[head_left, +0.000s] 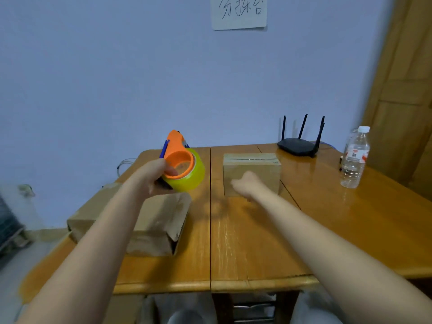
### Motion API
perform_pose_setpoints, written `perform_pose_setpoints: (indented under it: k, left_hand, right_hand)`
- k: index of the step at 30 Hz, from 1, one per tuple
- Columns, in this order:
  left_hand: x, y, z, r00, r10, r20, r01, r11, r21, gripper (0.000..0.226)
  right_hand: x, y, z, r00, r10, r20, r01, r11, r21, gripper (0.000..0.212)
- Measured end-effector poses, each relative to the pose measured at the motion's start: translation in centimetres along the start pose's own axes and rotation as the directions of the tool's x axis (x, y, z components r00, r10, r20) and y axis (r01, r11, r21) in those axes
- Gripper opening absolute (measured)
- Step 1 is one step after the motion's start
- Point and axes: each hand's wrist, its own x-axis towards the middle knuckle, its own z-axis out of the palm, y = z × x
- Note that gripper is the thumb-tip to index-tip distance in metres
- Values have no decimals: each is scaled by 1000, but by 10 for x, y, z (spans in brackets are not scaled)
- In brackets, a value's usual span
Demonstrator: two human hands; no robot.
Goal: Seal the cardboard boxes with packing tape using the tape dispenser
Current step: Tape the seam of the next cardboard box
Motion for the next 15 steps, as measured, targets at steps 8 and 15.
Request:
perform_pose_setpoints:
  k: [8, 15]
  left_hand:
    - [-26, -26, -71, 968, -113, -222, 147, 978, 145, 41]
    - [-32, -30, -74, 971, -134, -200, 166, 973, 158, 38]
  right_hand:
    - [-56, -25, 88, 846, 104, 523, -244, 948, 205, 61]
    - [-60, -38, 116, 842, 104, 530, -322, 885, 338, 72]
